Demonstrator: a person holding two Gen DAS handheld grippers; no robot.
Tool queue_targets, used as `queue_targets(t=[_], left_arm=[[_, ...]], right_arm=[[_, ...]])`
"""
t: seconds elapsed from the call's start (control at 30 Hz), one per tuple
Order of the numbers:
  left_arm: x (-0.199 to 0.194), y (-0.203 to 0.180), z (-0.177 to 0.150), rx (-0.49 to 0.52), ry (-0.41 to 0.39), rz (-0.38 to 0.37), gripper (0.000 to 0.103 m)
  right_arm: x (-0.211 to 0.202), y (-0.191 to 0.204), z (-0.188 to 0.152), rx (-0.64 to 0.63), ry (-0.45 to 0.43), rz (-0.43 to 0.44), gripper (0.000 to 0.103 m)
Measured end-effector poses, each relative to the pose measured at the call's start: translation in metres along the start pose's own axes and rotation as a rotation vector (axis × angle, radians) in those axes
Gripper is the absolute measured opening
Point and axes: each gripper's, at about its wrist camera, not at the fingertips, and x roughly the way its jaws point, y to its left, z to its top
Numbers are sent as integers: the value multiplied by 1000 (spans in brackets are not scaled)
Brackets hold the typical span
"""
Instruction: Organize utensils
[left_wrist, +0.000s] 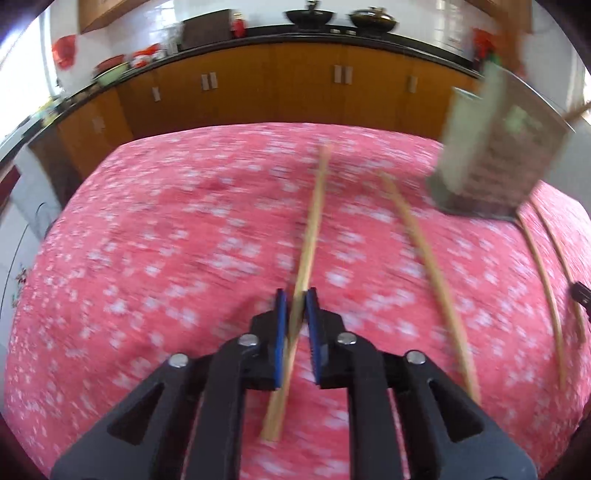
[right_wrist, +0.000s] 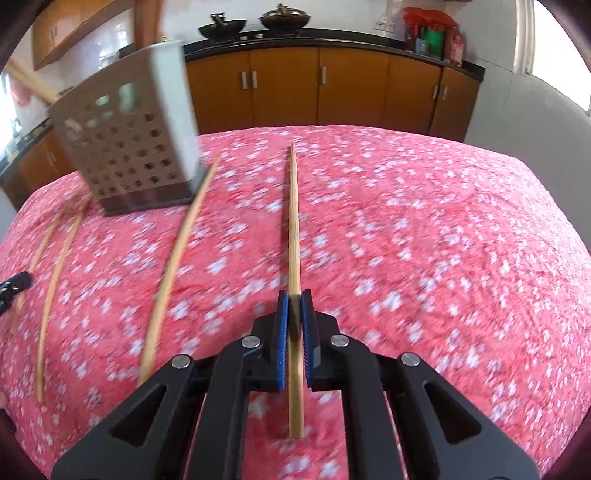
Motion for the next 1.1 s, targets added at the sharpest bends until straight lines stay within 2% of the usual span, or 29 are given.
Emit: queue_targets(t=[0.03,0.13,0.27,1.1], left_arm=[[1,8,1,-14,-5,4,22],[-1,23,2,-59,-10,-20,19],[-3,21,1,-41,-8,4,20],[3,29,3,-68,-8,-30,19]], right_arm=[[2,-2,2,7,-2,-4,8],[6,-3,5,20,-6,-9,8],[8,-2,6,22,-5,-6,8],[9,-6,5,43,-7,16,8]])
